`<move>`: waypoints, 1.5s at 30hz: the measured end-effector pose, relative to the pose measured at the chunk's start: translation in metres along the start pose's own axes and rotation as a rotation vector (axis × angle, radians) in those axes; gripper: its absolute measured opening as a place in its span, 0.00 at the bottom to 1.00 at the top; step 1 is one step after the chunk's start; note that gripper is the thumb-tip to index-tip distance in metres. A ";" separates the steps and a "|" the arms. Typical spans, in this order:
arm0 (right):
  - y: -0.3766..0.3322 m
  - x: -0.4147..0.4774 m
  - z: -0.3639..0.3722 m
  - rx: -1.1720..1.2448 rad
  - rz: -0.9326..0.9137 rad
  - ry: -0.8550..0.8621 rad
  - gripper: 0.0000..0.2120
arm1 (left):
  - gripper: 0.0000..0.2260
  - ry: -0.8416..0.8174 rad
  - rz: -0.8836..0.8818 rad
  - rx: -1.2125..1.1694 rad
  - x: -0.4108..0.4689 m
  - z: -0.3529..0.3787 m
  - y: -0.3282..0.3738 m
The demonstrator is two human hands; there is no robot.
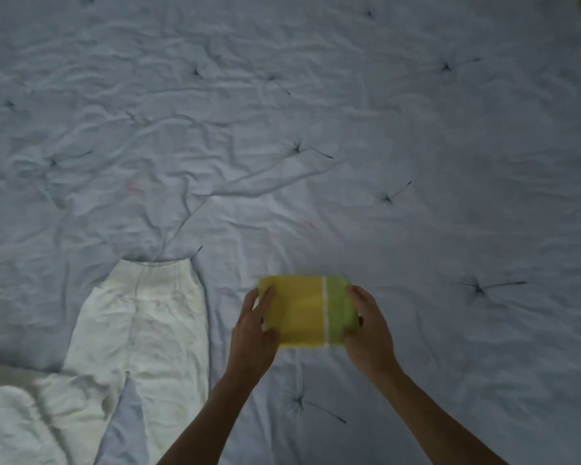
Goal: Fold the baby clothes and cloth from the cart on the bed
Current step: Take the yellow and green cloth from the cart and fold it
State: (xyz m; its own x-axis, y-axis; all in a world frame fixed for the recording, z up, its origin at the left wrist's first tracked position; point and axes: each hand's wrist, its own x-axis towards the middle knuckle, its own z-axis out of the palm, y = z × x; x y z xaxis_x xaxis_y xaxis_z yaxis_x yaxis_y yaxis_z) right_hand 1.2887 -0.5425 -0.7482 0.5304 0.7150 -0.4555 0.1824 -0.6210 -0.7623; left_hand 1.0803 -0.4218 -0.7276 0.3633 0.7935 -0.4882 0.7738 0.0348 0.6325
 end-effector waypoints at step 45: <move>0.063 0.046 0.038 -0.093 -0.221 -0.029 0.41 | 0.44 0.041 0.120 -0.096 0.053 0.052 -0.066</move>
State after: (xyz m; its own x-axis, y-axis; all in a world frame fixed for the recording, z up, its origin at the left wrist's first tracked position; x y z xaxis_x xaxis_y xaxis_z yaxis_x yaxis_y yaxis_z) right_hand 1.2928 -0.5368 -0.8347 0.4450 0.8452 -0.2961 0.3676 -0.4739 -0.8002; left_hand 1.0757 -0.4130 -0.8261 0.4267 0.8198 -0.3819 0.6723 -0.0050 0.7403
